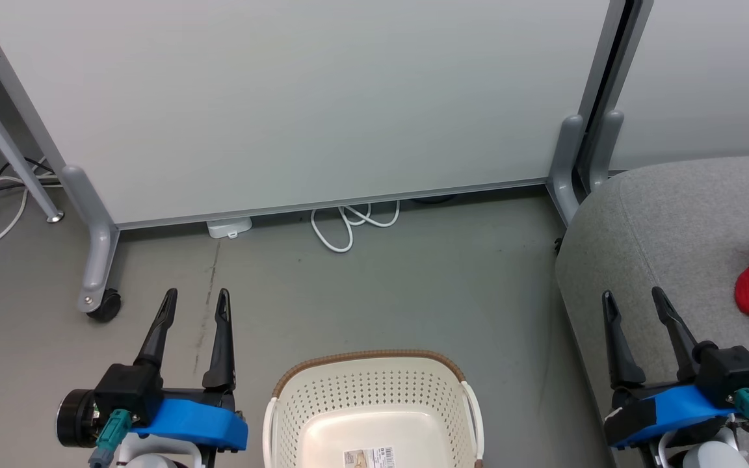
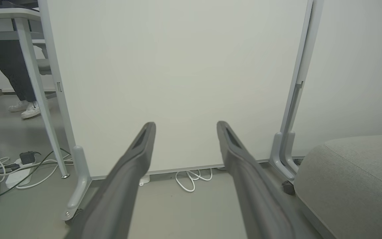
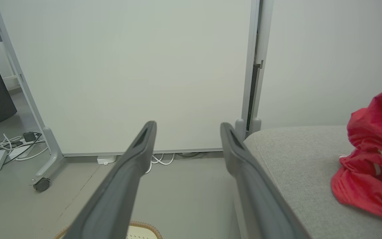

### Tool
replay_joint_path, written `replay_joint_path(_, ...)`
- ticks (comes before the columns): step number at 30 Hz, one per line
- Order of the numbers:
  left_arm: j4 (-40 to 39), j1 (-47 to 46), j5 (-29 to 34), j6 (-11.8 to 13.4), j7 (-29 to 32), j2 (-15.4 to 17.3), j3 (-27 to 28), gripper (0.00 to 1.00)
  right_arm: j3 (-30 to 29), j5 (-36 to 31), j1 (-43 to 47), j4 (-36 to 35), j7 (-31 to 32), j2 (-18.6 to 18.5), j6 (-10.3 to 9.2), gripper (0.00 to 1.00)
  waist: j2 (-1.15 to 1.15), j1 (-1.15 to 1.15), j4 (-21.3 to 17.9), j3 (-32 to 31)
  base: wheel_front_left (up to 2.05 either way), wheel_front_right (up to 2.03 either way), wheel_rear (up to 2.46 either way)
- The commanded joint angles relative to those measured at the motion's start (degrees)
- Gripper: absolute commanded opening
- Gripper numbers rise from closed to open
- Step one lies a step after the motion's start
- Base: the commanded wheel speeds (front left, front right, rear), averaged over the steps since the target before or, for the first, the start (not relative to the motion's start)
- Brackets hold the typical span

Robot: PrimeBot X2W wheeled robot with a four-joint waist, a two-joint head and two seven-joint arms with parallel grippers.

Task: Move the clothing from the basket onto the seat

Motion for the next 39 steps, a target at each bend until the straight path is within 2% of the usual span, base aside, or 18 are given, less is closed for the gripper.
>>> replay_joint_path(1,-0.2,0.2,0.0,0.1,-0.2,-0.1,-0.2,1.00,0.0,-0.1,1.0,0.1,-0.2,0.2,0.01,1.00,-0.01,0.00,0.1,0.0,0.00,0.00,0.00)
replay_joint_path(2,-0.3,0.2,-0.2,0.1,-0.2,-0.1,-0.2,1.00,0.0,-0.1,1.0,0.1,-0.2,0.2,0.01,1.00,-0.01,0.00,0.1,0.1,0.00,0.00,0.00)
replay_joint_path(3,0.0,0.0,-0.1,0.0,0.0,0.0,0.0,0.00,0.0,0.0,0.0,0.2,0.0,0.0,0.00,0.00,-0.01,0.00,0.1,0.0,0.00,0.00,0.00)
replay_joint_path(7,2.3,1.7,-0.2,0.0,0.4,0.0,0.0,0.00,0.0,0.2,1.0,2.4,0.4,0.3,0.00,0.00,-0.01,0.00,0.1,0.0,0.00,0.00,0.00)
replay_joint_path(10,2.5,1.3,-3.7,0.0,1.5,0.0,0.7,0.00,-0.6,3.7,0.5,2.8,1.8,0.3,0.00,0.00,-0.01,0.00,0.0,0.1,0.00,0.00,0.00)
replay_joint_path(11,2.4,1.1,-7.3,0.0,2.4,0.0,1.1,0.00,-0.7,7.3,0.4,2.6,2.7,0.3,0.00,0.00,-0.01,0.00,0.0,0.1,0.00,0.00,0.00)
replay_joint_path(14,2.1,1.0,-11.7,-0.1,3.4,0.0,1.5,0.00,-0.7,12.0,0.6,2.1,3.6,0.3,0.00,0.00,-0.01,0.00,-0.1,0.1,0.00,0.00,0.00)
replay_joint_path(39,1.1,0.1,-35.3,-0.3,9.2,0.0,3.9,0.00,-1.0,36.5,0.5,0.5,9.2,0.2,0.00,0.00,-0.01,0.00,-0.5,0.3,0.00,0.00,0.00)
